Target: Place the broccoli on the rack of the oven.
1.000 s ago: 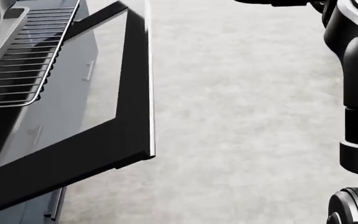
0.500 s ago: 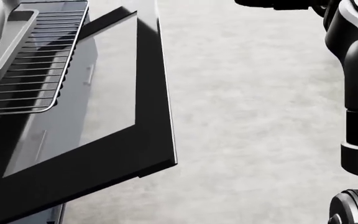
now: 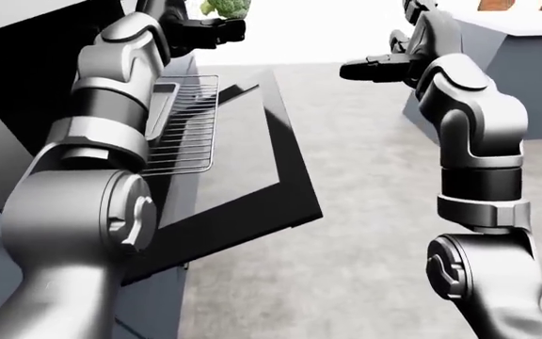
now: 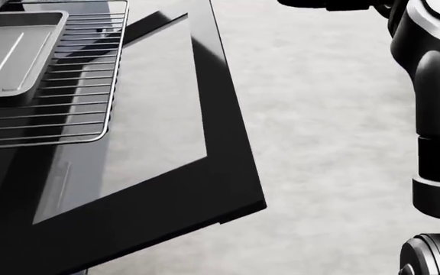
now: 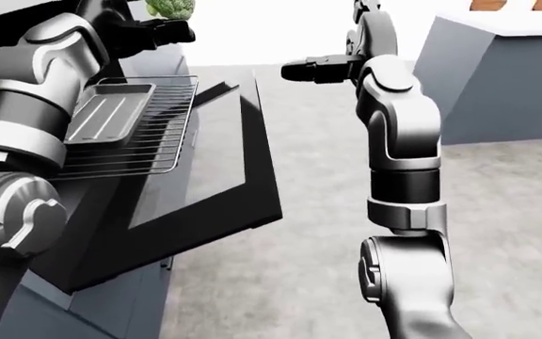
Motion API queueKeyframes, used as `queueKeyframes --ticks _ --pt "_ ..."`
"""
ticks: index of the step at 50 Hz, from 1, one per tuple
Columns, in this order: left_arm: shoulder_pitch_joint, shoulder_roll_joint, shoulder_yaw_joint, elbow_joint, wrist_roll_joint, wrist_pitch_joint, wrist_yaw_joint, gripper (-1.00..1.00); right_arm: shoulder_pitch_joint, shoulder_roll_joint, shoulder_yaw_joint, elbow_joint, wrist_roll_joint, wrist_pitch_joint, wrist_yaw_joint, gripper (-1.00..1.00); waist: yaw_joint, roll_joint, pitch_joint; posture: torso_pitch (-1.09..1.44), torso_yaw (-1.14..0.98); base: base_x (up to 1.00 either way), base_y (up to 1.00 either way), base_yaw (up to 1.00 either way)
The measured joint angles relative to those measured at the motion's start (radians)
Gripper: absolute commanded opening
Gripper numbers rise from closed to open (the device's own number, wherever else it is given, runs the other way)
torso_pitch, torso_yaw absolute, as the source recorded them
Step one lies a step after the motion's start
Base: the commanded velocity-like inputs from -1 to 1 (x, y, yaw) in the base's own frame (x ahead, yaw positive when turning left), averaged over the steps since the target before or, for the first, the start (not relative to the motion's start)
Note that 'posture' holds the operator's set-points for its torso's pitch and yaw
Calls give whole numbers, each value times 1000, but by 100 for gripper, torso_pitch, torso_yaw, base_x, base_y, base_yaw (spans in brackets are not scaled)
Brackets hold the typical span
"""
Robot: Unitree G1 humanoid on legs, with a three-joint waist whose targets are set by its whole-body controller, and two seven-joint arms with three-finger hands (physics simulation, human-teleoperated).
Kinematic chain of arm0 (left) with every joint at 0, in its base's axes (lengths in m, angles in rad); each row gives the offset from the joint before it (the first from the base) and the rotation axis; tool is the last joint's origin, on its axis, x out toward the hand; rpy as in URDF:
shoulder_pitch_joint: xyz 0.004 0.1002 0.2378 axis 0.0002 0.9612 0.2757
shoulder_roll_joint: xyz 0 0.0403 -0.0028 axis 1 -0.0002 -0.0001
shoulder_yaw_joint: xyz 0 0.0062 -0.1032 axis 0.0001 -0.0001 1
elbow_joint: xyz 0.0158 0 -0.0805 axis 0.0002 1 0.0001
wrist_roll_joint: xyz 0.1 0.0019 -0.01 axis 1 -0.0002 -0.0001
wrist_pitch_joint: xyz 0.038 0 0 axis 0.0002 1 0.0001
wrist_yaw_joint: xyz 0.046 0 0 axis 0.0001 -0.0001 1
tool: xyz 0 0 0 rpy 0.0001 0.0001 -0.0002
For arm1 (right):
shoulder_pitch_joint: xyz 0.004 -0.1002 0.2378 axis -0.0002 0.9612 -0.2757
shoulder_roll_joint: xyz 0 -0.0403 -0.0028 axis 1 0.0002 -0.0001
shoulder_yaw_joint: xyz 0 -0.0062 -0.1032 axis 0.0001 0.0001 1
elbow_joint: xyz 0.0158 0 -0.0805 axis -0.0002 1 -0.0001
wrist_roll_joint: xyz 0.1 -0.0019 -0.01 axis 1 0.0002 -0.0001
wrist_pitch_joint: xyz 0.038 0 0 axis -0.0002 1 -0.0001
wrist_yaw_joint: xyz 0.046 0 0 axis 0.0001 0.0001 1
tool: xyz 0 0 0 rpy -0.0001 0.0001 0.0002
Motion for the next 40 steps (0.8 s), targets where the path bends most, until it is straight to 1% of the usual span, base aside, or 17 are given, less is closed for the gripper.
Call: queueKeyframes --ticks 2,5,8,11,13,14,19,20,25,29,31,32,33,34,35,37,40 --pt "5 -10 -2 2 -2 -3 -3 -20 5 -5 -6 11 -2 2 -1 100 -8 30 10 0 0 16 14 0" --pt "7 -19 -7 14 -1 3 -9 -20 10 -7 -11 29 -9 9 -5 100 -8 32 4 0 0 16 14 0" --pt "-1 -13 -5 10 0 5 -9 -20 -4 -9 -10 23 -10 8 -5 100 -5 56 2 0 0 16 14 0" --pt "-9 -12 -3 -2 -1 -2 -6 -20 -5 -7 -10 16 -10 -7 -3 100 -12 98 7 0 0 16 14 0" --pt "-13 -10 -3 -5 -2 -5 -6 -20 -8 -8 -8 19 -10 -10 -3 100 -16 142 1 0 0 8 5 0" --pt "-16 -6 -1 -9 -2 -7 -6 -21 -7 -4 -7 17 -11 -14 -4 100 -14 142 -1 0 0 0 0 0" --pt "2 3 4 0 -1 -11 2 -21 17 14 10 36 -5 -18 1 100 0 64 30 0 0 0 0 0" --pt "8 1 3 7 0 -8 2 -21 22 15 9 38 -3 -16 2 100 -3 54 34 0 0 1 0 0" --pt "34 -5 -4 40 9 21 3 -21 30 18 9 36 -1 -2 2 100 9 52 36 0 0 22 0 0" --pt "12 2 1 12 6 13 5 -21 9 14 8 15 1 -12 3 100 10 49 9 0 0 26 0 0" --pt "-5 1 3 -8 1 1 4 -21 4 11 4 8 0 -22 2 100 11 30 1 0 0 26 0 0" --pt "-11 -2 3 -18 -2 -6 2 -21 6 8 1 4 -1 -27 1 100 9 28 0 0 0 22 0 0" --pt "-12 -7 2 -24 -5 -12 -1 -21 11 5 -4 1 -2 -30 0 100 2 42 1 0 0 19 0 0" --pt "-12 -12 0 -25 -8 -16 -5 -21 16 3 -9 0 -4 -30 -3 100 -2 48 0 0 0 14 0 0" --pt "-12 -16 -3 -22 -9 -17 -8 -21 22 2 -13 3 -6 -27 -7 100 -4 46 -1 0 0 5 0 0" --pt "-15 -16 -5 -18 -9 -15 -13 -20 19 -1 -16 11 -11 -23 -13 100 -1 43 13 0 0 0 0 0" --pt "-9 -14 -4 -6 -6 -10 -11 -20 13 1 -12 24 -13 -21 -18 100 -3 68 31 0 0 0 0 0"
